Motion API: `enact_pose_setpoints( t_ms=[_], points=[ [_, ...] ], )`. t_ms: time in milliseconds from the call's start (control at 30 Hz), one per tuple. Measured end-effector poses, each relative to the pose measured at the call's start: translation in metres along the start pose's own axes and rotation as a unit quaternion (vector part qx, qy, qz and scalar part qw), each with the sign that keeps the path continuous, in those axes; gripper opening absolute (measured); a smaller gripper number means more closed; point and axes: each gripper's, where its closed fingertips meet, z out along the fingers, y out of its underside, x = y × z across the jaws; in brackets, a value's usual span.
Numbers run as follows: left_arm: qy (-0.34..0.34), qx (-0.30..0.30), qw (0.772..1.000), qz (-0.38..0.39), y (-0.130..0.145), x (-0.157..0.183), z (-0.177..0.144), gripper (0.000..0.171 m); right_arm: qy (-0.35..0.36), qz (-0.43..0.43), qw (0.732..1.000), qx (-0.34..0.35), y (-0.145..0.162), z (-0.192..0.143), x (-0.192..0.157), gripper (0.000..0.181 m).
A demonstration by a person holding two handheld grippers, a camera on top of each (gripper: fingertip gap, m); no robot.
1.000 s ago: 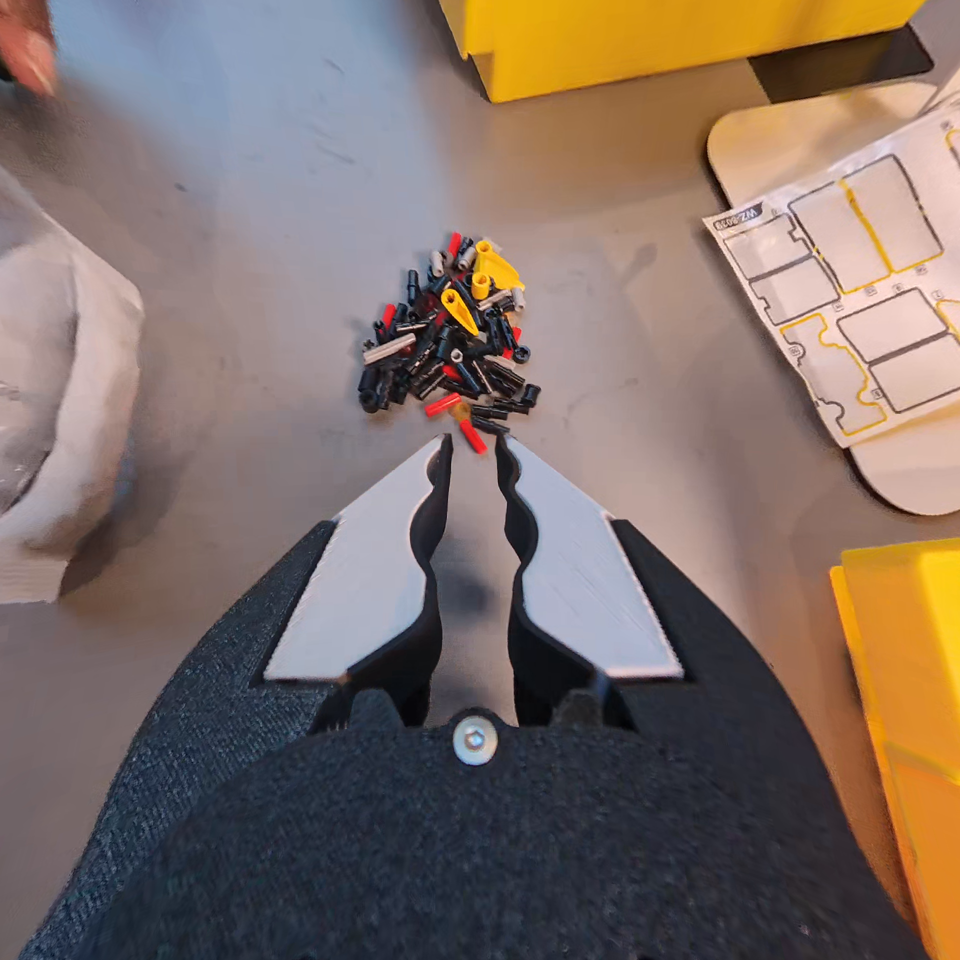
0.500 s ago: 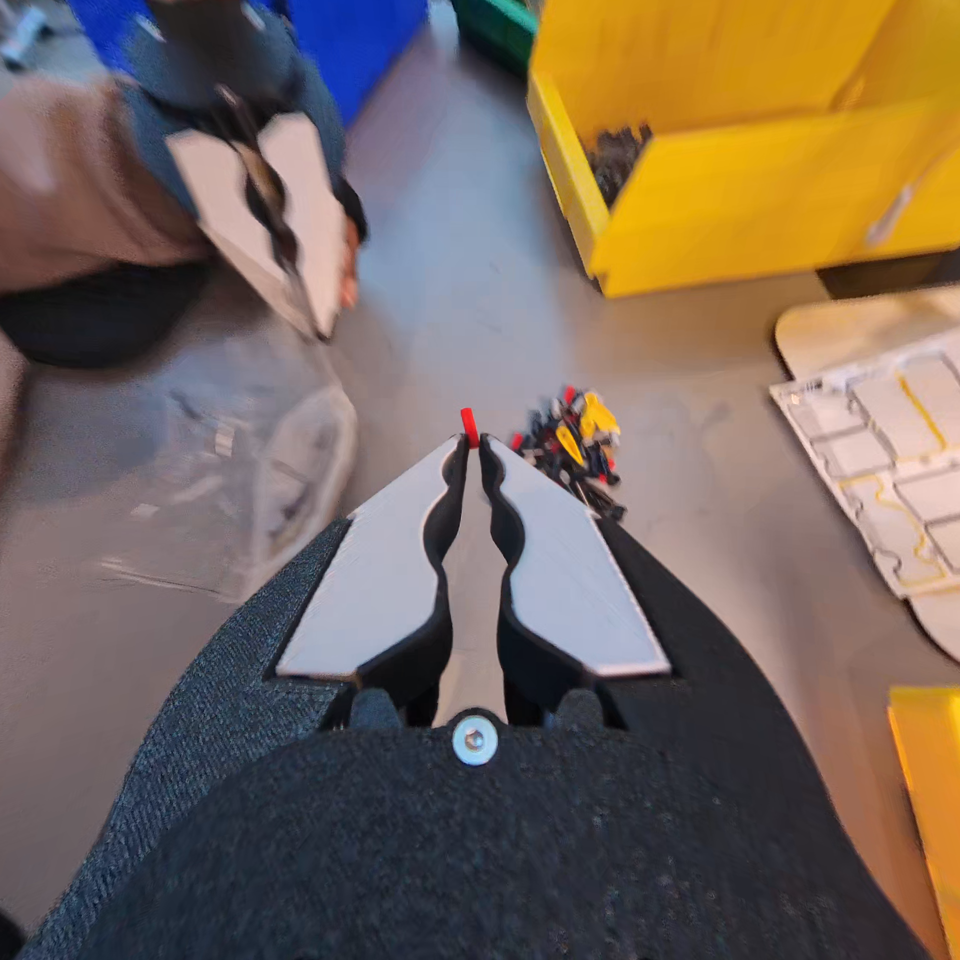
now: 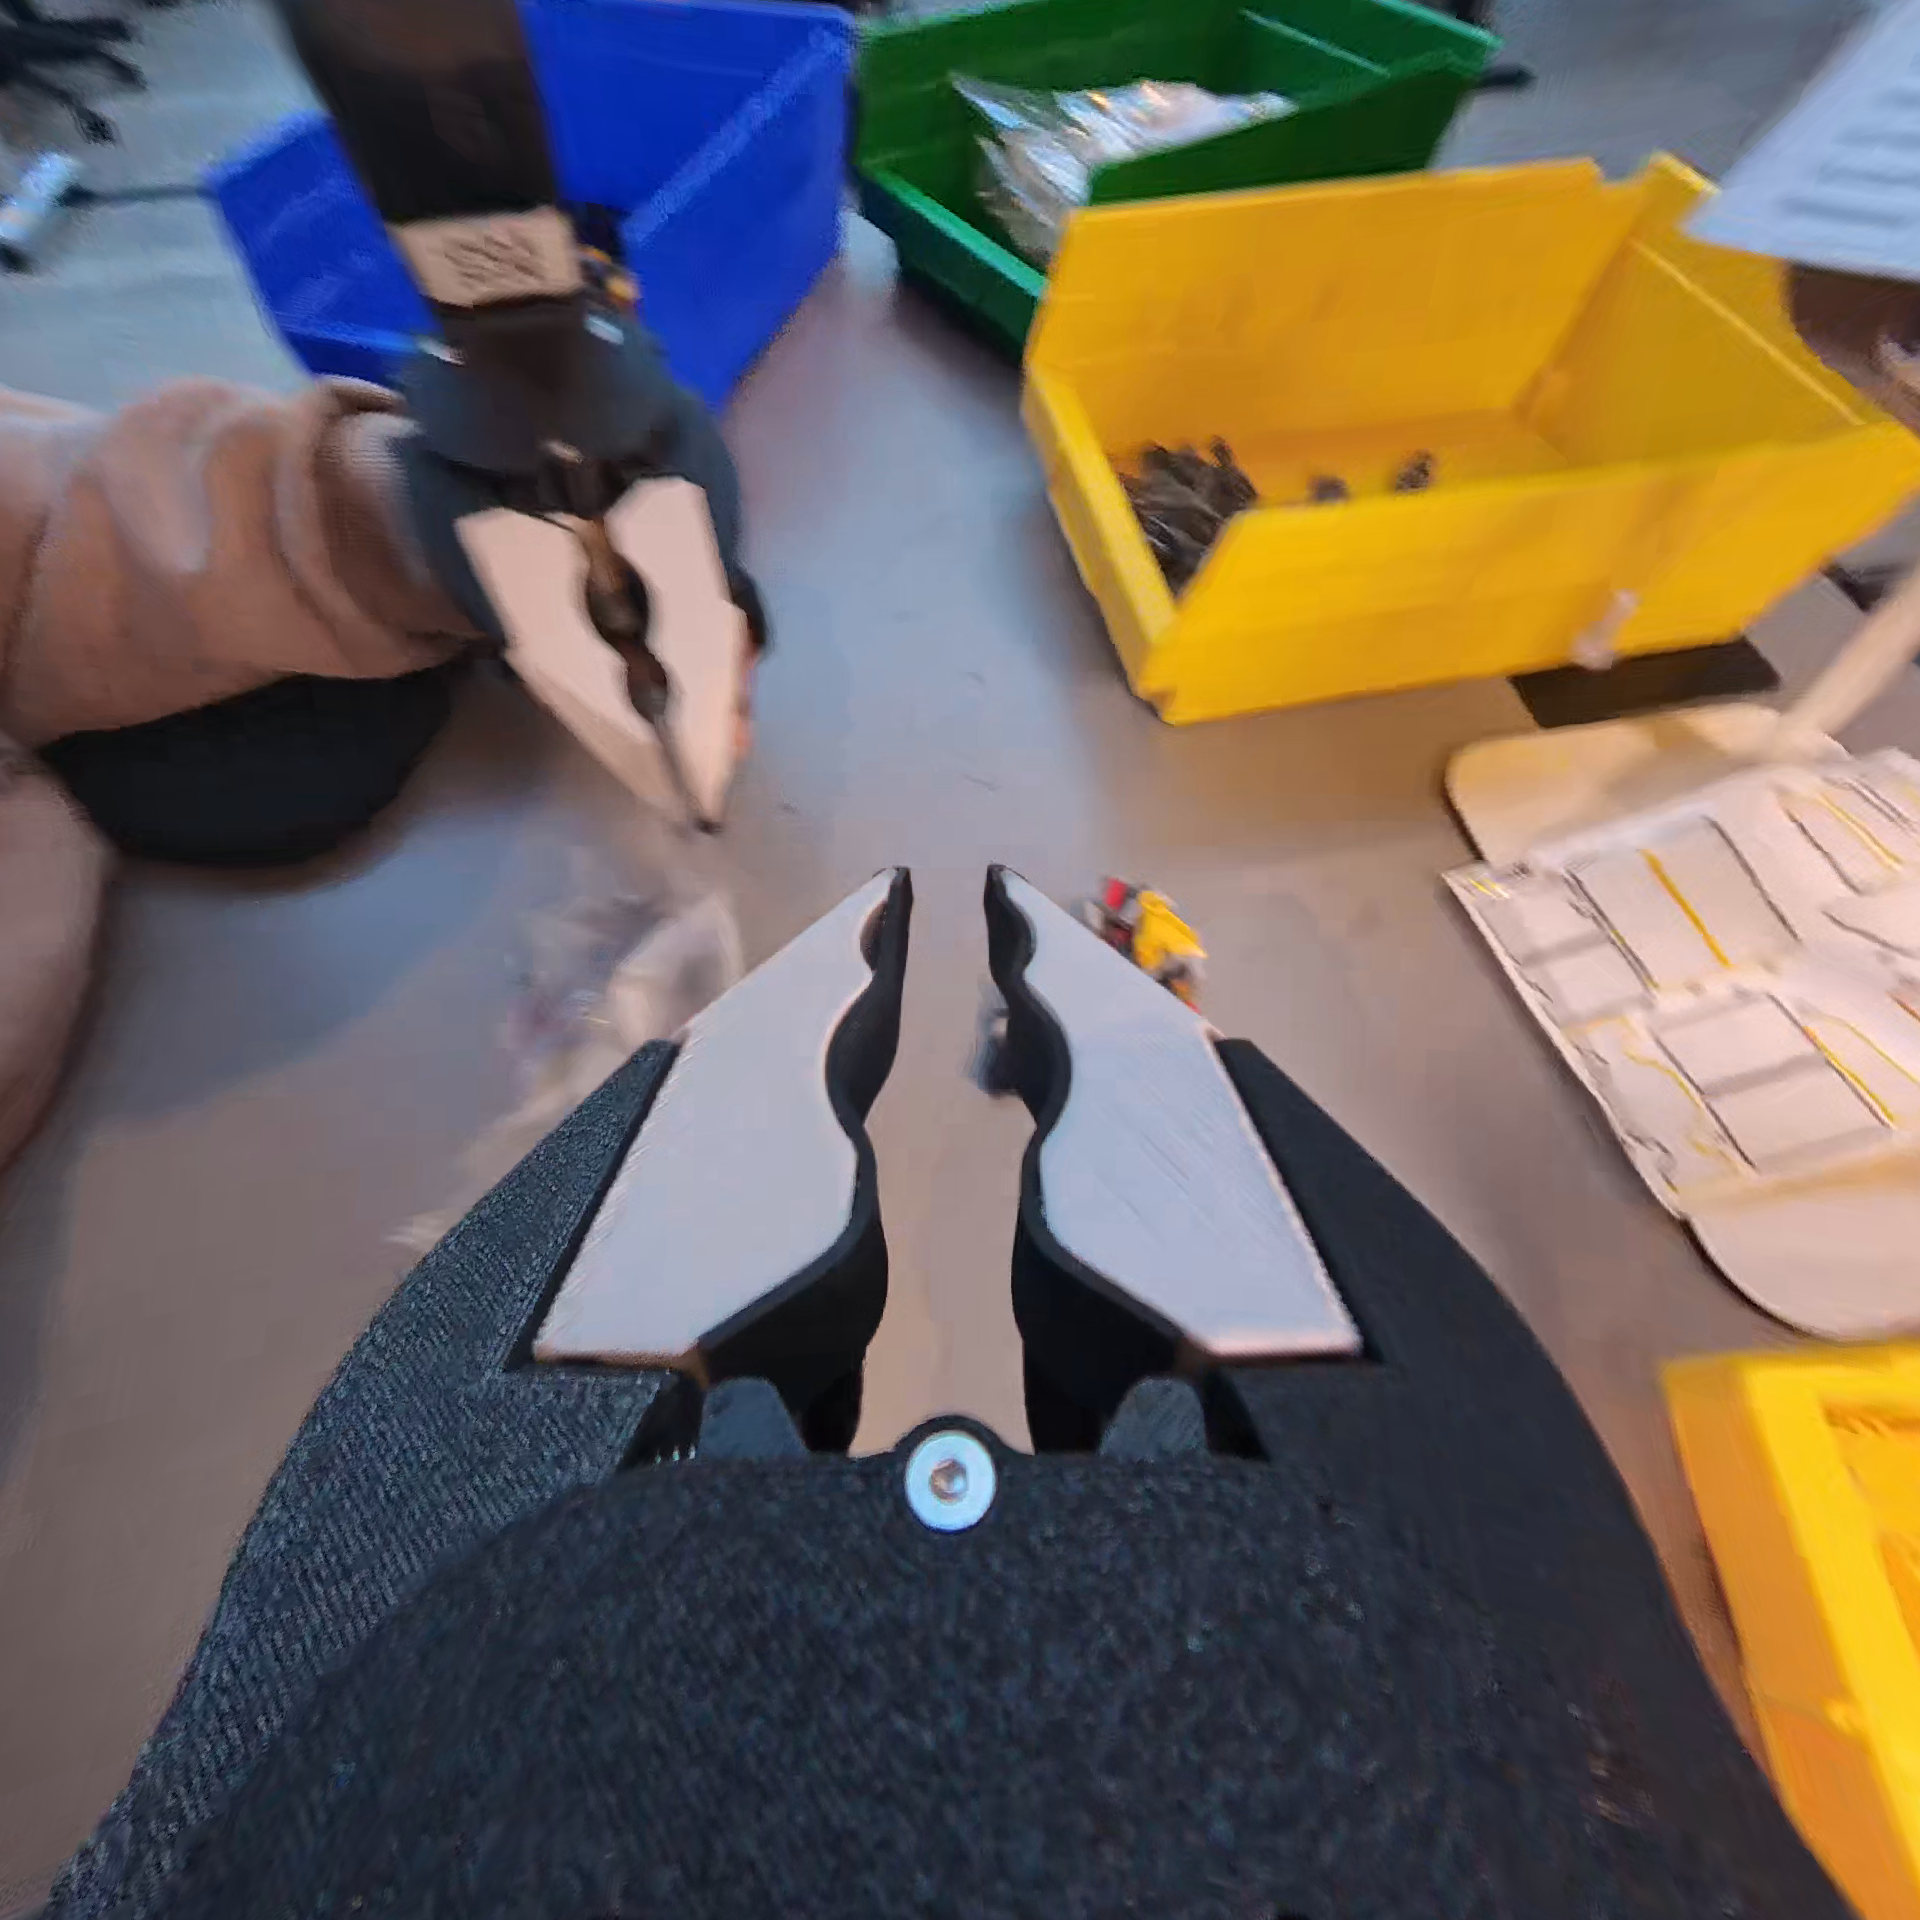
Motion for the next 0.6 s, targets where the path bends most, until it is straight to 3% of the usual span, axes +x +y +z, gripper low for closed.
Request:
enact_pose_setpoints(
  t_ms=[100,200,600],
  points=[
    [0.001,0.001,1.000,-0.002,0.000,0.000,0.000,0.000,0.091,0.016,0.992,-0.083,0.062,0.011,0.057,0.019],
    [0.001,0.001,1.000,-0.001,0.000,0.000,0.000,0.000,0.076,0.046,0.989,-0.117,0.101,0.031,0.065,0.026],
    [-0.001,0.001,1.000,-0.001,0.000,-0.001,-0.001,0.000,0.038,0.034,0.983,-0.174,0.119,0.047,0.059,0.015]
  ],
)
